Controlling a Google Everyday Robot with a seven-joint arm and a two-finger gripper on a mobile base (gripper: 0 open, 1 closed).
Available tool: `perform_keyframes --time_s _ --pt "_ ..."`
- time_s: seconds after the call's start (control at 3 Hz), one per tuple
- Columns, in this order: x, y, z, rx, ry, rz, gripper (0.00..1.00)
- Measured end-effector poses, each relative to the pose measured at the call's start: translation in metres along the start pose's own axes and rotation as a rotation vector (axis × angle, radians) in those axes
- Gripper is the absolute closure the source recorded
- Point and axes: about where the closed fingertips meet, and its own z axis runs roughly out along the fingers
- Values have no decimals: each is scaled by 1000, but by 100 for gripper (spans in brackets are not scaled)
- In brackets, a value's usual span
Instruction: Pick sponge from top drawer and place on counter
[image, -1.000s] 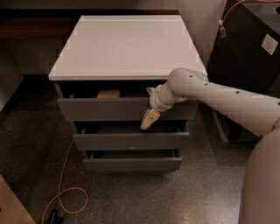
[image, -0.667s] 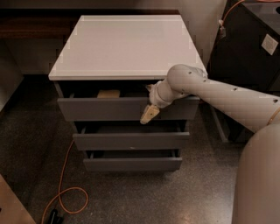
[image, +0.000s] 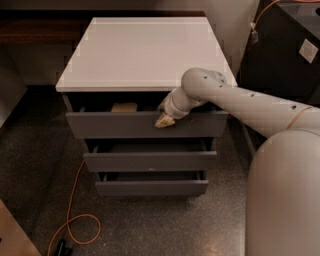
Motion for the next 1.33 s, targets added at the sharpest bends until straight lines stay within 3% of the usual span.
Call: perform_keyframes --time_s 0.33,0.67,1.33 --pt "-4 10 -5 -14 3 19 76" --pt "-9 24 -18 -20 4 30 98" --pt "-25 93 -48 -94 -33 107 100"
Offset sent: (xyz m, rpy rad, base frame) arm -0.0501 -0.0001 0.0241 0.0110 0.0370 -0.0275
